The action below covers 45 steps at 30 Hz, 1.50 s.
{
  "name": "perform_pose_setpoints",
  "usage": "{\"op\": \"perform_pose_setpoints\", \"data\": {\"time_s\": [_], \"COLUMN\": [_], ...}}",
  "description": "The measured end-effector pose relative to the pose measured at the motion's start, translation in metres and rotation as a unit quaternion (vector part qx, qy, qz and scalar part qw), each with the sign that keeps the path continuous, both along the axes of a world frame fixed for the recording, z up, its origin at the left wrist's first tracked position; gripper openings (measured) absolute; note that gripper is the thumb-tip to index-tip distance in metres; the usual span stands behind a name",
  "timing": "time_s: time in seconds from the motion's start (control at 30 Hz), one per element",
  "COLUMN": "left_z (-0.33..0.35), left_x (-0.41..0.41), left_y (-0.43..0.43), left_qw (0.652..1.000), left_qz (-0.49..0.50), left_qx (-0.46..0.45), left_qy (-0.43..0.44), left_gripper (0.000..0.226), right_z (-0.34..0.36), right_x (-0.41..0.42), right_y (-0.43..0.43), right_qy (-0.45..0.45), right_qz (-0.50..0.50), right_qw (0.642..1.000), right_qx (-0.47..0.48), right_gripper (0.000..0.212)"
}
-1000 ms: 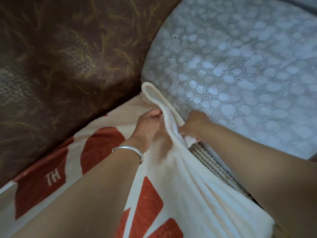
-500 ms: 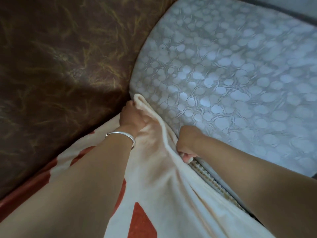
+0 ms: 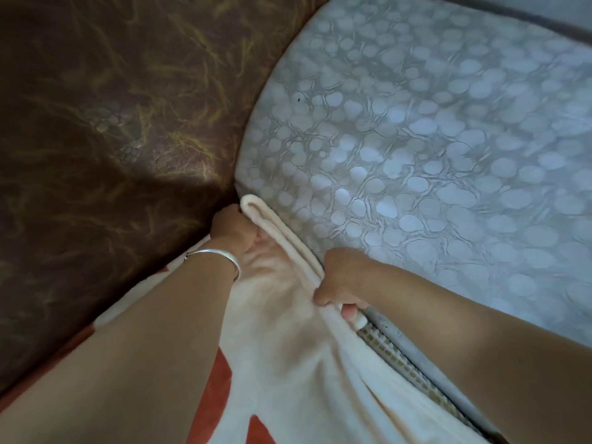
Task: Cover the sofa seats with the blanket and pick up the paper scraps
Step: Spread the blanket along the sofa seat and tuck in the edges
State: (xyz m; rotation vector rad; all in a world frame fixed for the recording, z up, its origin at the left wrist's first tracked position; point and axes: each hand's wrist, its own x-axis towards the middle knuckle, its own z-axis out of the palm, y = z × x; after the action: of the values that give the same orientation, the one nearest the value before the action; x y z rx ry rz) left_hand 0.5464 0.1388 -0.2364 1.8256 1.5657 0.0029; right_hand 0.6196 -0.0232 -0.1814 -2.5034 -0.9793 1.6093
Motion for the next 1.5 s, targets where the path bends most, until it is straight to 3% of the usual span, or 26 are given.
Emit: {"op": "perform_pose_setpoints", "data": {"time_s": [0.1, 0.23, 0.33, 0.57, 0.67, 0.77, 0.87, 0.97, 1.03, 1.1, 1.2, 1.33, 1.43, 1.5], "left_z": [0.009, 0.020, 0.013, 0.004, 0.006, -0.002, -0.011, -0.007, 0.008, 0.019, 0.026, 0.027, 0.024, 0.024], "left_x": [0.001, 0.003, 0.004, -0.012, -0.024, -0.037, -0.045, -0.041, -0.041, -0.045, -0.054, -0.053, -0.053, -0.052], "left_y": [0.002, 0.012, 0.013, -0.002, -0.016, -0.031, -0.031, -0.036, -0.063, -0.100, -0.157, -0.219, -0.250, -0.266], "left_qw": [0.996, 0.980, 0.984, 0.985, 0.973, 0.967, 0.957, 0.951, 0.953, 0.928, 0.874, 0.818, 0.790, 0.784], "left_qz": [0.022, 0.045, 0.000, -0.106, -0.138, -0.152, -0.198, -0.221, -0.222, -0.290, -0.442, -0.564, -0.607, -0.616], "left_qx": [0.087, 0.192, 0.180, 0.122, 0.172, 0.198, 0.058, 0.054, 0.125, 0.225, 0.189, 0.094, 0.081, 0.078], "left_qy": [-0.027, -0.035, -0.017, -0.056, -0.072, 0.055, 0.203, 0.210, 0.166, 0.067, -0.067, -0.061, 0.000, 0.010], "left_gripper": [0.042, 0.041, 0.040, 0.064, 0.075, 0.076, 0.067, 0.068, 0.056, 0.037, 0.020, 0.030, 0.039, 0.037], "right_z": [0.000, 0.009, 0.002, -0.014, -0.013, -0.007, 0.002, 0.011, 0.016, 0.020, 0.020, 0.011, 0.012, 0.009], "right_x": [-0.004, -0.002, -0.003, -0.013, -0.017, -0.016, -0.016, -0.018, -0.019, -0.019, -0.021, -0.039, -0.057, -0.067], "right_y": [0.009, 0.020, 0.021, 0.019, 0.013, -0.003, -0.025, -0.041, -0.053, -0.073, -0.120, -0.180, -0.208, -0.216], "right_qy": [-0.049, -0.132, -0.189, -0.272, -0.308, -0.316, -0.287, -0.292, -0.285, -0.252, -0.155, -0.104, -0.144, -0.166], "right_qz": [-0.012, -0.005, 0.033, 0.159, 0.193, 0.228, 0.249, 0.240, 0.198, 0.152, 0.094, 0.021, -0.007, -0.042], "right_qw": [0.998, 0.985, 0.972, 0.931, 0.911, 0.901, 0.912, 0.914, 0.927, 0.948, 0.983, 0.991, 0.987, 0.984], "right_qx": [0.040, 0.108, 0.133, 0.181, 0.193, 0.190, 0.156, 0.144, 0.142, 0.118, 0.022, -0.084, -0.068, -0.049], "right_gripper": [0.020, 0.015, 0.033, 0.039, 0.035, 0.034, 0.037, 0.036, 0.034, 0.030, 0.007, 0.009, 0.011, 0.029]}}
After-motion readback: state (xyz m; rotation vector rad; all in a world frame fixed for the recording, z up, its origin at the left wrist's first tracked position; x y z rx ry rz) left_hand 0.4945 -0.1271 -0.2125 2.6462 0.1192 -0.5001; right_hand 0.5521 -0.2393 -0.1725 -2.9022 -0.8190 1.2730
